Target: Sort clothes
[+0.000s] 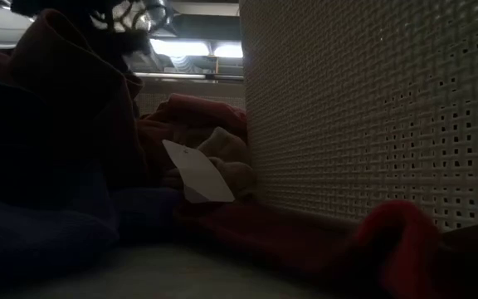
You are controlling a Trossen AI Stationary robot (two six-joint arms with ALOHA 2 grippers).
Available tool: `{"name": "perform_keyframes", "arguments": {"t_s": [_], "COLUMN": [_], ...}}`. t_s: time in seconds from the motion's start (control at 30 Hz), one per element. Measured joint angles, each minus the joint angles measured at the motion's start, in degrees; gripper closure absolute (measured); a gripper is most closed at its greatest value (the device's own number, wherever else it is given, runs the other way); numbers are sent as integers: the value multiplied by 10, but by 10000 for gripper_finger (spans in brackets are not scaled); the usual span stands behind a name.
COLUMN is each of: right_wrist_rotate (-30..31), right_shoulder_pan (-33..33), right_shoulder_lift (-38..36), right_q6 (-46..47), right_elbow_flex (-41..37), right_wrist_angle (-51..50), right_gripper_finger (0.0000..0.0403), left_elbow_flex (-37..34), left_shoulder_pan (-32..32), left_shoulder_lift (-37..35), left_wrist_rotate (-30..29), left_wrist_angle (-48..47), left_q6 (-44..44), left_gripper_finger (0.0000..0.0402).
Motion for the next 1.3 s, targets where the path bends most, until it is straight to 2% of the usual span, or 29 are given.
{"name": "perform_keyframes", "arguments": {"t_s": [0.33, 0.53, 0.67, 0.83, 0.93, 1.13, 1.3], "right_wrist_rotate": [0, 0, 0, 0, 0, 2, 4], "right_shoulder_pan": [0, 0, 0, 0, 0, 0, -4], "right_shoulder_lift": [0, 0, 0, 0, 0, 0, 0], "right_q6": [0, 0, 0, 0, 1, 1, -1], "right_elbow_flex": [0, 0, 0, 0, 0, 0, 0], "right_wrist_angle": [10, 7, 9, 16, 16, 16, 13], "right_gripper_finger": [123, 123, 123, 123, 123, 123, 123], "left_elbow_flex": [76, 84, 85, 85, 85, 77, 57], "left_shoulder_pan": [1, 3, 24, 80, 126, 224, 296], "left_shoulder_lift": [-123, -186, -213, -223, -223, -213, -201], "left_wrist_rotate": [-36, -102, -107, -107, -103, -97, -51], "left_wrist_angle": [19, 104, 200, 300, 314, 307, 309], "left_q6": [121, 228, 311, 407, 431, 429, 398], "left_gripper_finger": [400, 400, 400, 400, 400, 400, 396]}}
